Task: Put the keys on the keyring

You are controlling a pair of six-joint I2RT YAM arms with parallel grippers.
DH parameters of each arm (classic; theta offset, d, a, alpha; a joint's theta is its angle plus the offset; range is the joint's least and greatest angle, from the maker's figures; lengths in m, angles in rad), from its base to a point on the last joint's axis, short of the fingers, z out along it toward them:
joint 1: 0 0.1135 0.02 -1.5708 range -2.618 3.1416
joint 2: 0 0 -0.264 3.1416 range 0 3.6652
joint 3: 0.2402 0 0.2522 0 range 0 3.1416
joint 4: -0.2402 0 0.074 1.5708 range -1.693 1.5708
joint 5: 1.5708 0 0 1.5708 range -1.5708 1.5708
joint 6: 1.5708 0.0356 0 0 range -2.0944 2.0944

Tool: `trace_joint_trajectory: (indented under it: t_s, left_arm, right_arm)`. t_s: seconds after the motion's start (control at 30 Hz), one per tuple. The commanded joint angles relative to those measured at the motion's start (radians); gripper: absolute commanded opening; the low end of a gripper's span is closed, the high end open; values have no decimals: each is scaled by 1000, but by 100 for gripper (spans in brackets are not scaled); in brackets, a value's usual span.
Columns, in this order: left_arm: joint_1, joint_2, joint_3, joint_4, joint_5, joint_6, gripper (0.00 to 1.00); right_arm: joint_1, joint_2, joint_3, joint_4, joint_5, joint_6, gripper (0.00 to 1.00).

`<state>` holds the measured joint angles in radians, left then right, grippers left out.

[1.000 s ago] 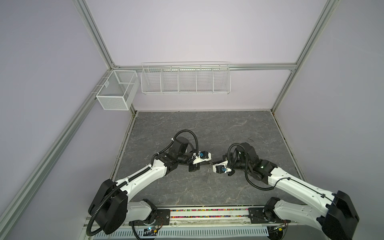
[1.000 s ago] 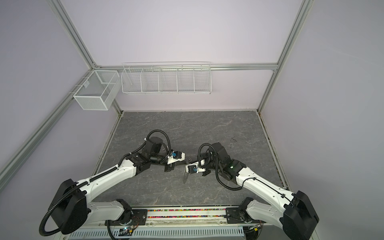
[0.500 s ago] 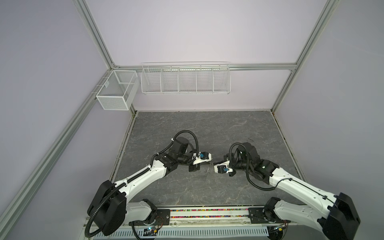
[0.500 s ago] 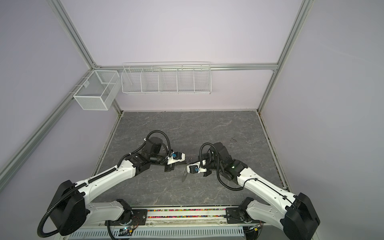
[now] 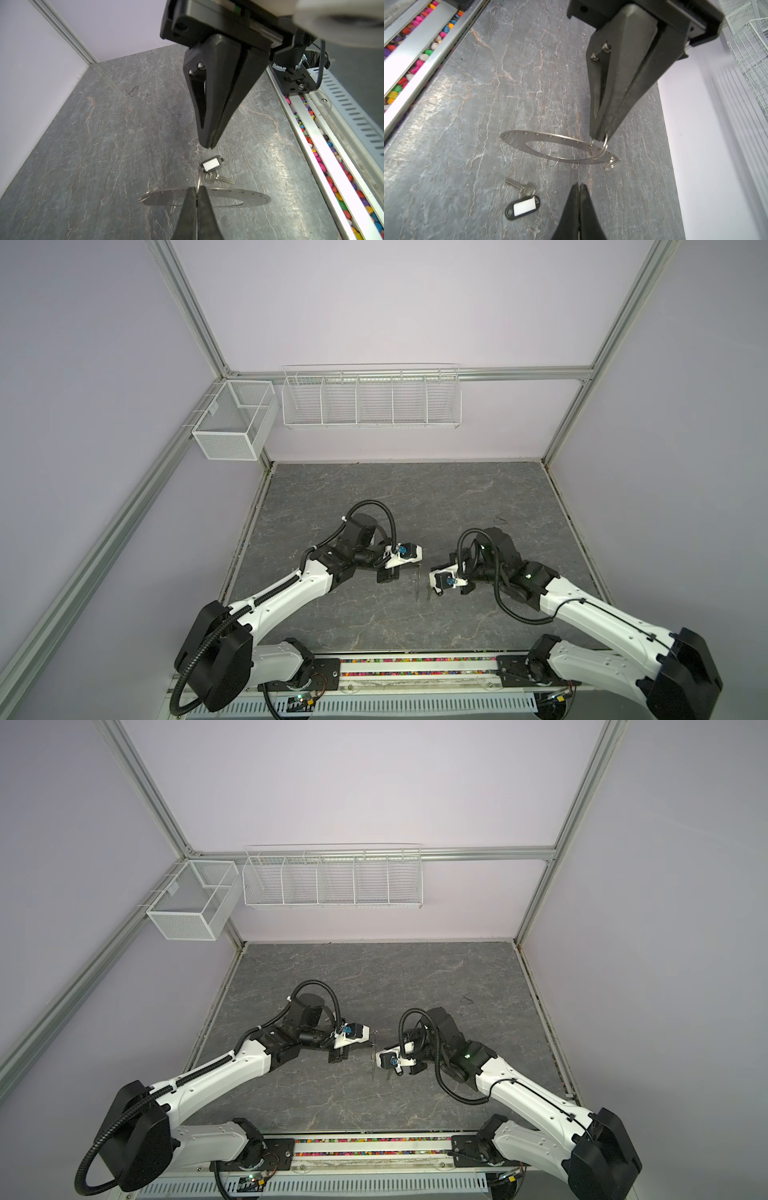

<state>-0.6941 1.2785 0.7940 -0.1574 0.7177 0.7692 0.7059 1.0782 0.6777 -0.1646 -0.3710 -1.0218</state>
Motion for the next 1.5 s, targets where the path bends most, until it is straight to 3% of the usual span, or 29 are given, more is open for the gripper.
trace_joint_trajectory:
  t_s: [0.0, 0.23, 0.47, 0.63, 0.77, 1.07, 1.47]
  left_arm:
    - [7, -36, 11, -36, -55, 7, 0]
    - [59, -110, -32, -41, -105, -15, 0]
    - [120, -202, -87, -48, -136, -33, 0]
    - [123, -202, -99, -41, -137, -33, 0]
    - [123, -193, -105, -28, -122, -34, 0]
    - [123, -198, -125, -10, -98, -39, 0]
    - [123, -226, -150, 2, -101, -56, 0]
  right_arm:
    - [-23, 42, 19, 26, 24, 207, 8]
    - [-37, 153, 121, -19, 84, 656, 37]
    - [-22, 248, 195, -207, 309, 1079, 39]
    - [26, 315, 235, -327, 430, 1311, 39]
    - [44, 380, 285, -426, 448, 1477, 38]
    - [126, 523, 340, -443, 417, 1561, 39]
    - [150, 606, 365, -469, 419, 1566, 35]
